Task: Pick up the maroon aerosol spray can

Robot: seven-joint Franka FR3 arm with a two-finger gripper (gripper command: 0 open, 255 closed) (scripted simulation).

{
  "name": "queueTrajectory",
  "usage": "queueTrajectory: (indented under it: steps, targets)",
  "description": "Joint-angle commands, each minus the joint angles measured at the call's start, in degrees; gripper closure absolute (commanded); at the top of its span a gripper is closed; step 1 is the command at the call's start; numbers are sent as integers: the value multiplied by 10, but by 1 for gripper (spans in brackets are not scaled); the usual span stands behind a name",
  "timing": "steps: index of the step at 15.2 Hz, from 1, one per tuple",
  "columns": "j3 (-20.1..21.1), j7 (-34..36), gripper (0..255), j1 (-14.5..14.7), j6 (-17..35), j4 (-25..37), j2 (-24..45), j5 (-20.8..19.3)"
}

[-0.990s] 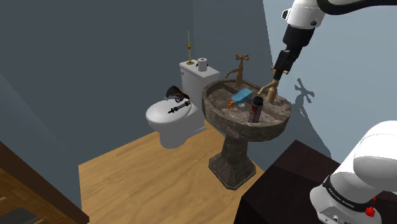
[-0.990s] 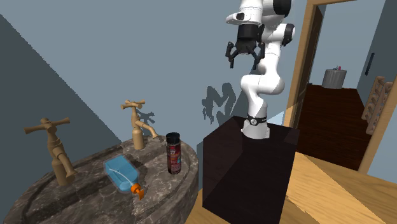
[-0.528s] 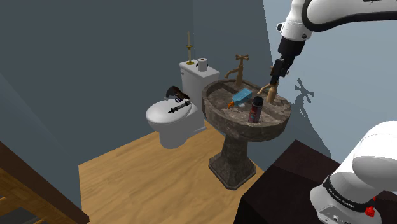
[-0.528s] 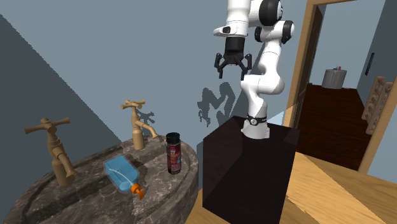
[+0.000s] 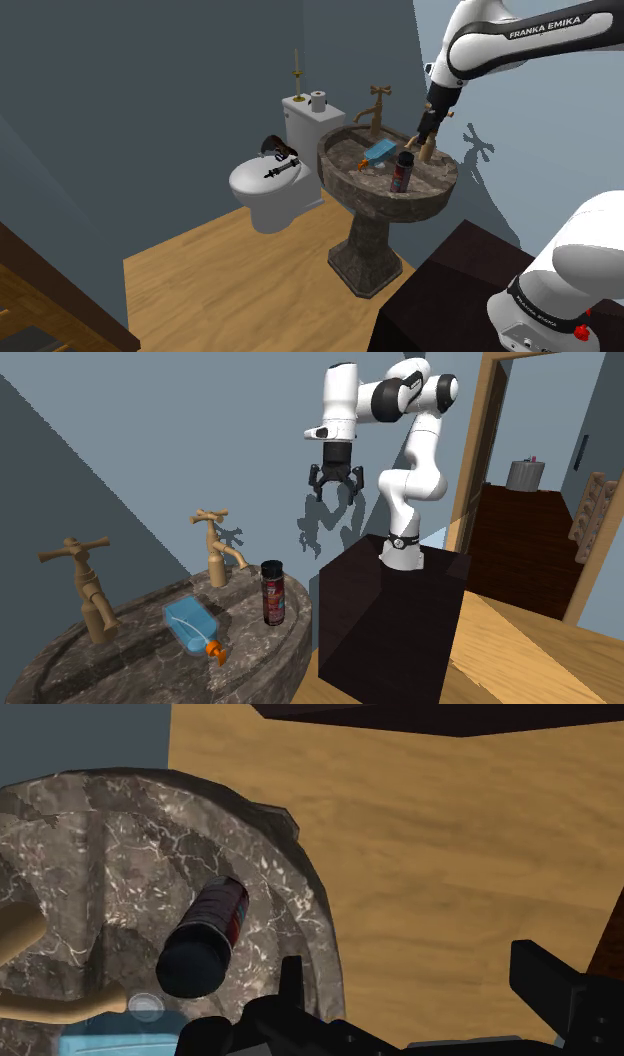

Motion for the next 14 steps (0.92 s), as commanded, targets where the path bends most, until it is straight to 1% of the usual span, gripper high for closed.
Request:
queueTrajectory:
  steps: [1,5,8,11,14]
  targets:
    - [-20,-26,0,-4,34,-1,33,-1]
    - [-53,-74,0,-6,91,12,108,10]
    - [-76,-114,0,-7,129,31,170,28]
    - [-94,-159,0,-8,161,56,236,56]
    - [-106,-207,0,-15,187,89,304,93]
